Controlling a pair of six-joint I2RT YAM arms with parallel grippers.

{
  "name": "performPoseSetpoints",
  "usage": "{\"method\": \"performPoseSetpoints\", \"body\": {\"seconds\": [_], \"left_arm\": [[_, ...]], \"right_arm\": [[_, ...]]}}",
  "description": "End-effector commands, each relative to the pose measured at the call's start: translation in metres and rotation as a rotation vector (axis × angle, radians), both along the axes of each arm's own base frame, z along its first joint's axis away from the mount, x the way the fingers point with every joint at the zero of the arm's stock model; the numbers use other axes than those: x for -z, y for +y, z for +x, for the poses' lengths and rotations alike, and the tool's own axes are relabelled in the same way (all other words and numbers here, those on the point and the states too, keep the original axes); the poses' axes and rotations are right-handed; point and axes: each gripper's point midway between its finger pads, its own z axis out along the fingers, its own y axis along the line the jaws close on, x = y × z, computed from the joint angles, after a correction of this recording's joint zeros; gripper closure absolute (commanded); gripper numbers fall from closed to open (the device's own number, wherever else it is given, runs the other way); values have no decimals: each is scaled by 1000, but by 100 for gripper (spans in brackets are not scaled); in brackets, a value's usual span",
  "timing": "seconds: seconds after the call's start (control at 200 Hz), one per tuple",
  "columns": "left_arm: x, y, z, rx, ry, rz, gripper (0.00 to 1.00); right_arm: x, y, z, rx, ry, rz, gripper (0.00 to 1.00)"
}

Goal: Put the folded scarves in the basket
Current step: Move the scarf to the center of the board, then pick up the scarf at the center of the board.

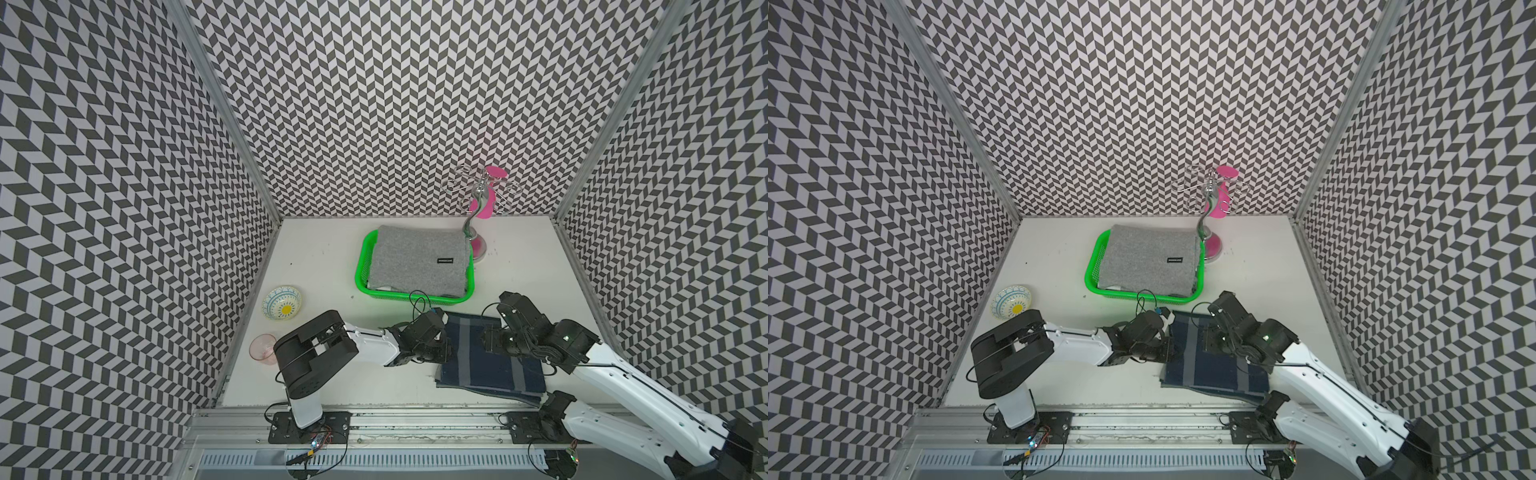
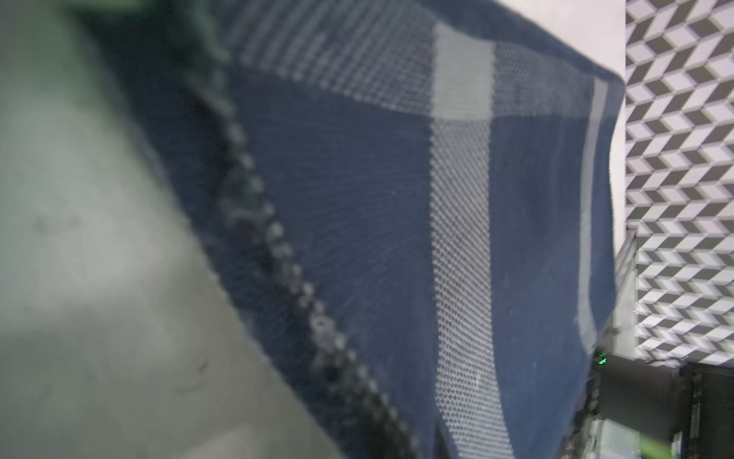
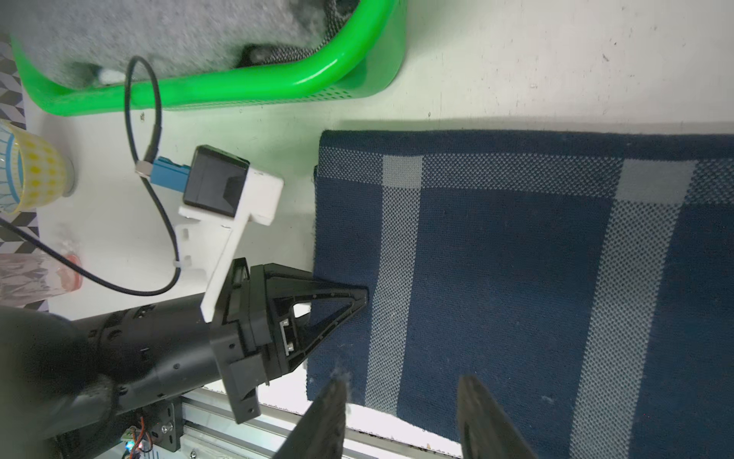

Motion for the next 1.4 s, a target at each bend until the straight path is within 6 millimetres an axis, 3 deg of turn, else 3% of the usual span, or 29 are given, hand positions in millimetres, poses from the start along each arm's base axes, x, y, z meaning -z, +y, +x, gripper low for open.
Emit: {"method": "performPoseSetpoints", "body": {"seconds": [0.0,0.315,0.536,0.696,0.861,1.006,1.077,1.257,1.397], "left_arm": [[3,25,-1,-24,13,44,100],[-3,125,3,-167,25,90,100],[11,158,-13,-222,79,131,100],[13,172,-9,-266,83,131,100],[15,186,-1,-299,78,151,100],[16,185,0,-284,81,157,95],[11,184,2,-295,67,139,82],[-2,184,15,-312,11,129,60],[3,177,17,-307,27,86,56]], "right_arm": [[11,2,3,-15,-12,8,50],[38,25,12,-113,-18,80,47],[56,35,22,-130,41,109,43],[77,28,31,-105,63,111,43],[82,18,39,-74,46,119,37],[95,21,26,-108,97,137,36],[101,24,17,-118,120,172,36],[111,26,5,-131,149,209,36],[119,30,-2,-153,189,231,36]]}}
